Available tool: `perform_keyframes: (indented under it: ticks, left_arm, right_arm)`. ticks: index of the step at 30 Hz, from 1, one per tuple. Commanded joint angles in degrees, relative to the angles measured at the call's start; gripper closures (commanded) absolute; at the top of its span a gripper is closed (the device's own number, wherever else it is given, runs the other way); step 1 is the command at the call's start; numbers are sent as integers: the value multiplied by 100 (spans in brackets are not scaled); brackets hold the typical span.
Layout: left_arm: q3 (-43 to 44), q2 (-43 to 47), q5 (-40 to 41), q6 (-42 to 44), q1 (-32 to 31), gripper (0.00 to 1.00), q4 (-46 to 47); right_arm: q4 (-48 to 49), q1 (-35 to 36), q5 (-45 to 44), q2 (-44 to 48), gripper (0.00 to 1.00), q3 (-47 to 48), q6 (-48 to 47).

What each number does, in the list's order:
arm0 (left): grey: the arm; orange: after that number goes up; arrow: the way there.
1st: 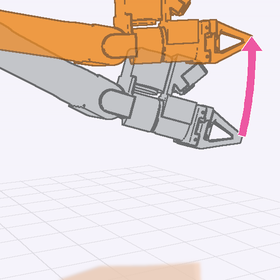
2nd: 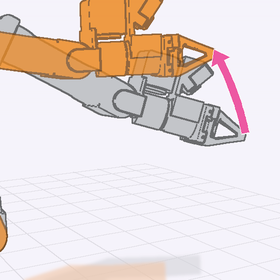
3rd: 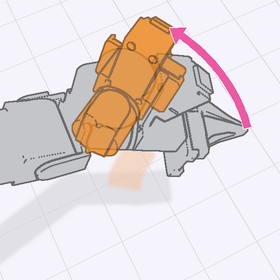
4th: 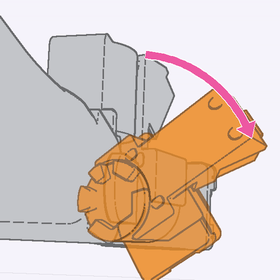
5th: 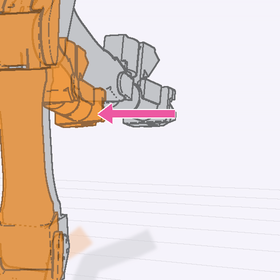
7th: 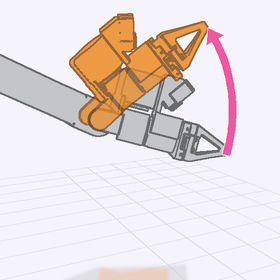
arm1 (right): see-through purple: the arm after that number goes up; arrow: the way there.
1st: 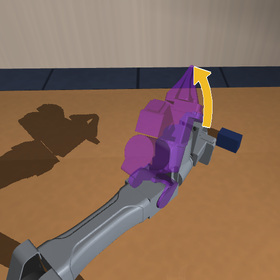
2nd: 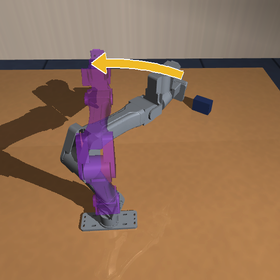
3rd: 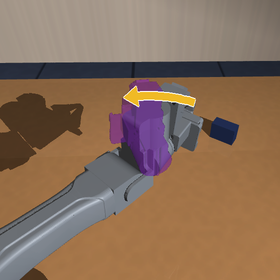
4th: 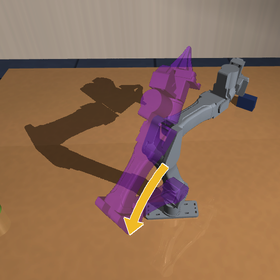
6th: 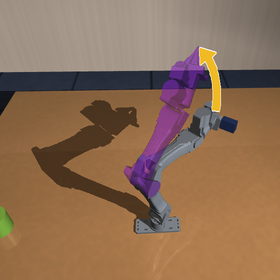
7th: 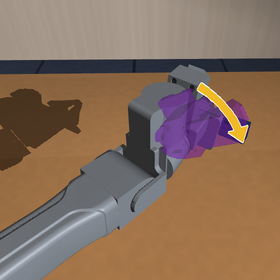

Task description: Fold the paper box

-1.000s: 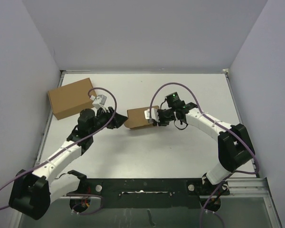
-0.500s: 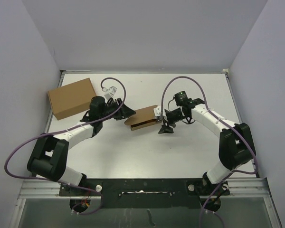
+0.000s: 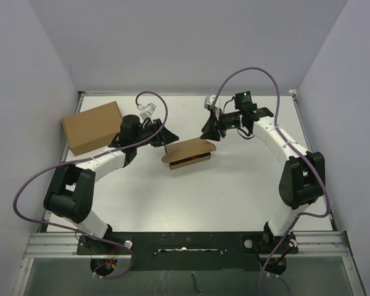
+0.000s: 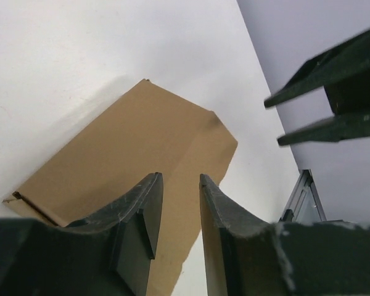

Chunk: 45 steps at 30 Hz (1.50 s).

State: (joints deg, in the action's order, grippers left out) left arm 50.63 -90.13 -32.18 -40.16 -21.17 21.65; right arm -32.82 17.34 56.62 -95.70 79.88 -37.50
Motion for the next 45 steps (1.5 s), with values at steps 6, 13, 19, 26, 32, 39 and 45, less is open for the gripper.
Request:
perform_keyframes:
  ticks: [6,13,19,26,32,39,45]
  left_arm:
    - [447,-684,-376,245,60,74,-336]
    - [370,-832,-404,325,59,76,-566]
    - [283,-942,-411,382,52,76,-747]
    - [261,-1004,-424,412,48,76,-872]
    - [390,-900,-446,330,51,74,-882]
    - [562,-812,-447,220,57,71,-847]
    - [739,-846,-636,140,20,70,-778]
  right_arm:
    - [-178,-82,-533,-1213,67,917,1301]
    - [-615,-82,-598,-1428,77,848,968]
    - [-928,-58,-626,-1690,82,949,841]
    - [-937,-8,-430,-1668,81,972,900]
    - [-514,-339,187,-1018,62,771,1324]
    - [560,-1215,37,-681,73,-123,2455]
    - [347,-1409,255,-1535,93,-54,2861]
